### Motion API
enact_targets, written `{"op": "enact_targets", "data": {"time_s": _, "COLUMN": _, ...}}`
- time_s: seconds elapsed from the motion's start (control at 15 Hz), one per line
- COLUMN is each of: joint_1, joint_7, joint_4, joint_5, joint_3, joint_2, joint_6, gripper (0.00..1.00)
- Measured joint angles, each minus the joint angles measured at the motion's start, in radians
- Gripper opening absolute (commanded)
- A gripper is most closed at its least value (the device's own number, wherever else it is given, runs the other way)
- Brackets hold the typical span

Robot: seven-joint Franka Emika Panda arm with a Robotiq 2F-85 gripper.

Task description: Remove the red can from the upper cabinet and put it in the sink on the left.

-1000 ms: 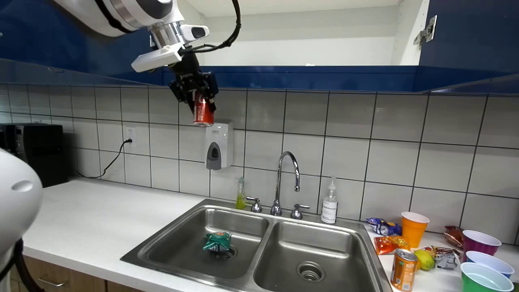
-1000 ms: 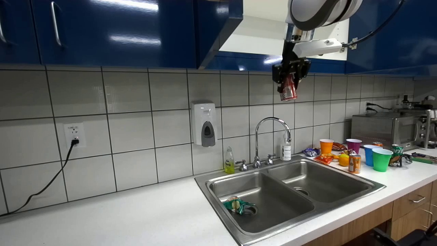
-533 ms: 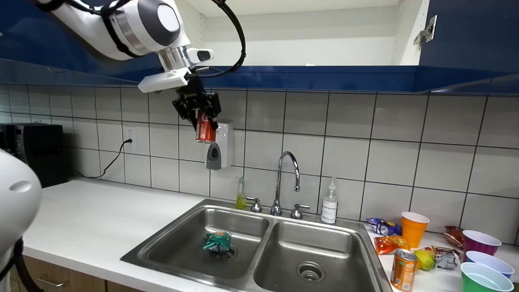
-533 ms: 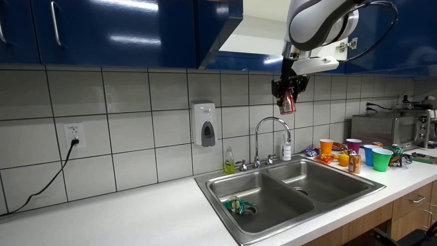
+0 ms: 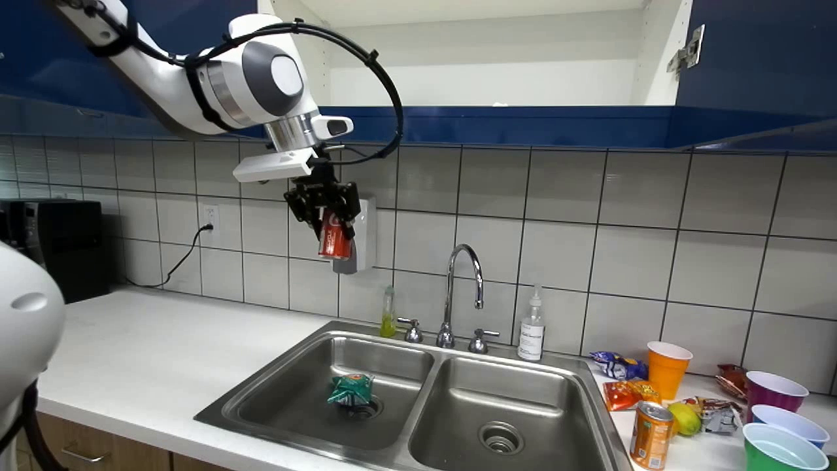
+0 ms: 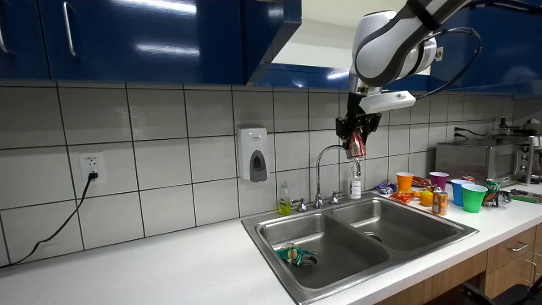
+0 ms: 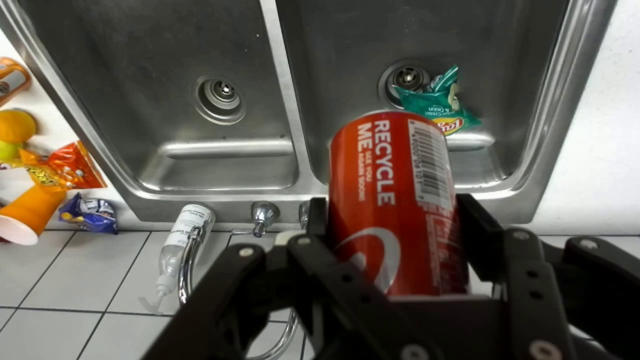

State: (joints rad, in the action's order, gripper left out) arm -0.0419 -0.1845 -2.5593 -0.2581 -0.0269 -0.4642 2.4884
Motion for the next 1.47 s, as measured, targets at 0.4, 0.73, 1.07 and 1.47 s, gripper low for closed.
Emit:
{"op": "enact_targets", "data": {"time_s": 0.4, "joint_1": -0.013, "joint_7": 0.0, "joint_4": -0.013, "joint_5": 0.0, "joint_3": 0.0, "joint_2": 0.083, "joint_6": 0.072, "gripper": 0.39}}
{"op": "enact_targets", "data": {"time_s": 0.73, "joint_1": -0.033, "joint_7": 0.001, "joint_4": -0.017, "joint_5": -0.003, "joint_3": 0.001, "joint_2": 0.183, "joint_6": 0.152, "gripper": 0.39}}
{"op": "enact_targets", "data": {"time_s": 1.07, "joint_1": -0.042, "joint_7": 0.001, "joint_4": -0.012, "joint_5": -0.007, "joint_3": 0.002, "joint_2": 0.3, "joint_6": 0.232, "gripper": 0.39}}
{"op": "enact_targets", "data": {"time_s": 1.47, "joint_1": -0.042, "joint_7": 0.001, "joint_4": 0.029, "joint_5": -0.038, "joint_3": 0.013, "joint_2": 0.445, "joint_6": 0.309, "gripper": 0.39}}
